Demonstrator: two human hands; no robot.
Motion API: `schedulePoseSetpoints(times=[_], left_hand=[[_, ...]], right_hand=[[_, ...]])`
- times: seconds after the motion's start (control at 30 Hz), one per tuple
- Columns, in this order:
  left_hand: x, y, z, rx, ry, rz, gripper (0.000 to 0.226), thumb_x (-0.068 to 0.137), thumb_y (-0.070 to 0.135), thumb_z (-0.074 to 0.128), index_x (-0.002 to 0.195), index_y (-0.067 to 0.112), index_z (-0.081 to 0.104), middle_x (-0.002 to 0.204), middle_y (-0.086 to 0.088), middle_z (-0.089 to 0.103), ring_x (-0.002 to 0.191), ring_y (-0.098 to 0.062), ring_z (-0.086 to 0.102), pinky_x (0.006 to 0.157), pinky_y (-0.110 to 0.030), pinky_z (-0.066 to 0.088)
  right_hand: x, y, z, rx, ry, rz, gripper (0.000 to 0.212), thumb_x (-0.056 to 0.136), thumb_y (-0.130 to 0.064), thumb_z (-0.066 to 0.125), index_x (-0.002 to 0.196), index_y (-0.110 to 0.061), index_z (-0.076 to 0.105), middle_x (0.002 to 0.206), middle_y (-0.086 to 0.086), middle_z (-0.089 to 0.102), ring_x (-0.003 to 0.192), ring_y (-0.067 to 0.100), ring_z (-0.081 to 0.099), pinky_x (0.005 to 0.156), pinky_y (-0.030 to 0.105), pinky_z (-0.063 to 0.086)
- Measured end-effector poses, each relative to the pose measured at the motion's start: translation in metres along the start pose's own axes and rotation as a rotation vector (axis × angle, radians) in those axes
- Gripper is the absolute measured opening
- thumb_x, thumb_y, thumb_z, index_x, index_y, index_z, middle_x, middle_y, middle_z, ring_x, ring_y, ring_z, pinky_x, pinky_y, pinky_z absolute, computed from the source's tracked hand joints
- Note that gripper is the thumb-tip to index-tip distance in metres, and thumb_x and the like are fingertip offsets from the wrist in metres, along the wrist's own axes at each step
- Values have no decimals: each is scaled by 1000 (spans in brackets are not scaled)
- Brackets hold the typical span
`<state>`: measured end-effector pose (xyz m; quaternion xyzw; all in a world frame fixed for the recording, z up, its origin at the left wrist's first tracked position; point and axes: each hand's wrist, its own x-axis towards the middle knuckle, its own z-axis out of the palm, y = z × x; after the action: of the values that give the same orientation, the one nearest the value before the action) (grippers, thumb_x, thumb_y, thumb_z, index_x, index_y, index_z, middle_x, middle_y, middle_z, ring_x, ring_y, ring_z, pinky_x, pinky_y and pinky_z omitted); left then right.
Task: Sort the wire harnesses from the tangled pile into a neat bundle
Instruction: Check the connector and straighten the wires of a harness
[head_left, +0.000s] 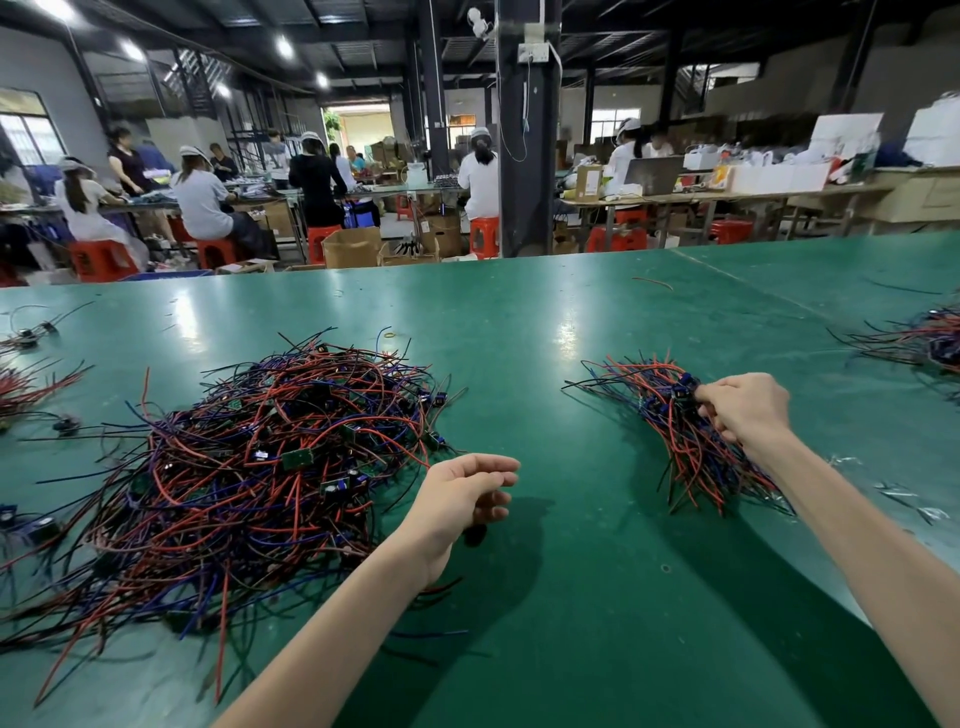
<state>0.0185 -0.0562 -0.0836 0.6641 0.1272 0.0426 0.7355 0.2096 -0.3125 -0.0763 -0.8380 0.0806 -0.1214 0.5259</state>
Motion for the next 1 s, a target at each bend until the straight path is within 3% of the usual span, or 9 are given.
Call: schedulePoseSetpoints(times=[0.1,0.23,0.37,0.47,0.53,0.57,0.67,0.8,1.0], left_hand=[[-1,3,1,9,-5,27,18,91,-4,52,93,4,68,80,-2,65,60,-10,57,57,-18,52],[-3,20,0,167,10,228,23,92,-7,48,91,8,65,81,-4,63,59,-8,58,55,-19,51],[-4,54,-24,406,178,492,24,91,-2,53,92,19,64,86,1,66,71,-8,61,64,-19,54],[-2,75,-61,750,490,637,20,91,3,55,105,13,65,99,-1,67,87,-13,61,80,-23,52],[3,84,-92,981,634,534,25,92,7,54,114,11,64,110,-8,65,98,-22,59,91,-34,49],[5,86,-106,1088,622,402,26,91,10,54,116,13,63,114,-10,63,103,-25,58,94,-39,48],[2,85,-132,1300,388,44,16,86,20,64,101,20,68,108,-4,67,99,-21,58,91,-35,47],[-4,83,-142,1254,277,42,20,73,35,79,85,26,67,89,5,65,85,-15,59,72,-27,43],[-7,92,-142,1316,407,167,15,74,20,80,67,24,67,78,4,66,74,-14,58,74,-31,47]], right_hand=[[0,0,1,-102,42,-51,20,82,-17,68,70,-1,73,65,17,68,50,24,52,56,36,48],[-1,-2,2,-217,121,-178,19,83,-20,68,95,-6,72,92,15,71,90,31,62,81,34,47],[-4,1,3,-266,129,-376,19,85,-9,64,104,-11,59,85,11,65,80,27,57,74,32,44],[-7,1,5,-321,139,-509,23,86,0,58,105,-12,60,91,14,60,80,27,56,76,35,48],[-9,0,6,-361,126,-554,23,87,2,55,104,-12,64,95,18,60,76,26,54,72,33,47],[-10,-1,6,-375,116,-556,23,88,1,54,103,-12,66,96,18,60,75,27,54,70,32,47],[-10,0,4,-390,97,-526,23,89,-2,53,103,-13,68,98,18,60,81,31,55,71,31,43],[-10,0,3,-383,96,-505,24,88,-3,53,103,-13,68,98,19,60,84,35,56,74,35,46],[-13,-1,3,-375,91,-473,24,88,-4,53,105,-13,67,99,18,60,86,34,56,78,40,50]])
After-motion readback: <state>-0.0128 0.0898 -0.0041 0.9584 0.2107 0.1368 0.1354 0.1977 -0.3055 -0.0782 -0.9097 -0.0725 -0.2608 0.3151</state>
